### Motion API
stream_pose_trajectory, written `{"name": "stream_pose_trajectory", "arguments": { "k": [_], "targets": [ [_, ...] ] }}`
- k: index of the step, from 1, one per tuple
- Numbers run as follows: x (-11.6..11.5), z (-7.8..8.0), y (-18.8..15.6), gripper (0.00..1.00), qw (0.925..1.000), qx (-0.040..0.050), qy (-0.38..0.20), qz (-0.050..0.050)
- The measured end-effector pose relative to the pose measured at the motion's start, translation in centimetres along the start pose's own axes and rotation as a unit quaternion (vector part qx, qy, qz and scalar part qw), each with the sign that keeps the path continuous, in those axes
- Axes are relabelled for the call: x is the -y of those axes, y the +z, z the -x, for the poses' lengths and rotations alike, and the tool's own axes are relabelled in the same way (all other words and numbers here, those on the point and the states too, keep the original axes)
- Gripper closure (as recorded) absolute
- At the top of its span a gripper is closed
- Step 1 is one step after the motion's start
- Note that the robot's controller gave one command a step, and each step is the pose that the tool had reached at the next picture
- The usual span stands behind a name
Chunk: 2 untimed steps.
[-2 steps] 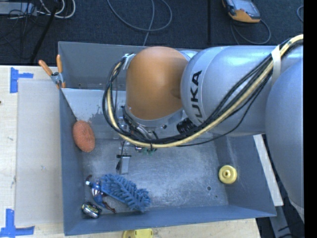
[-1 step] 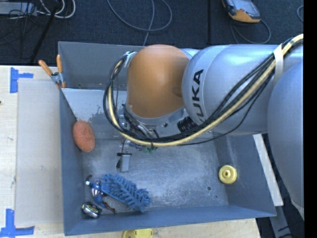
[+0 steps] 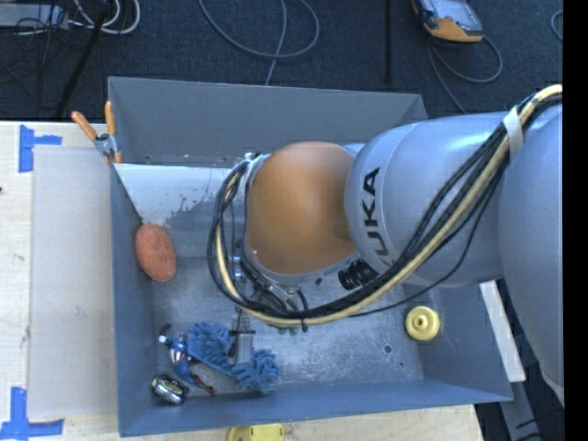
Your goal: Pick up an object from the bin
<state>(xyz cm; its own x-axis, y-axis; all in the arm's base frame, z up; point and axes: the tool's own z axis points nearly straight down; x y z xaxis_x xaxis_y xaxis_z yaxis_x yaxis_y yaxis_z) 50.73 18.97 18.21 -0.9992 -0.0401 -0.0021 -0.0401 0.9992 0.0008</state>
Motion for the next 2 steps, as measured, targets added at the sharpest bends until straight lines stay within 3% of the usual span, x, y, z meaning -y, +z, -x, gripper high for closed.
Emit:
{"name": "stream_pose_trajectory", "arguments": {
  "k": [1,2],
  "targets": [
    [0.9,-1.1,6.5,0.00,1.0000,-0.0001,0.006,0.000],
    [1.6,-3.0,10.7,0.00,0.9998,0.0047,-0.017,0.001]
  ]
}}
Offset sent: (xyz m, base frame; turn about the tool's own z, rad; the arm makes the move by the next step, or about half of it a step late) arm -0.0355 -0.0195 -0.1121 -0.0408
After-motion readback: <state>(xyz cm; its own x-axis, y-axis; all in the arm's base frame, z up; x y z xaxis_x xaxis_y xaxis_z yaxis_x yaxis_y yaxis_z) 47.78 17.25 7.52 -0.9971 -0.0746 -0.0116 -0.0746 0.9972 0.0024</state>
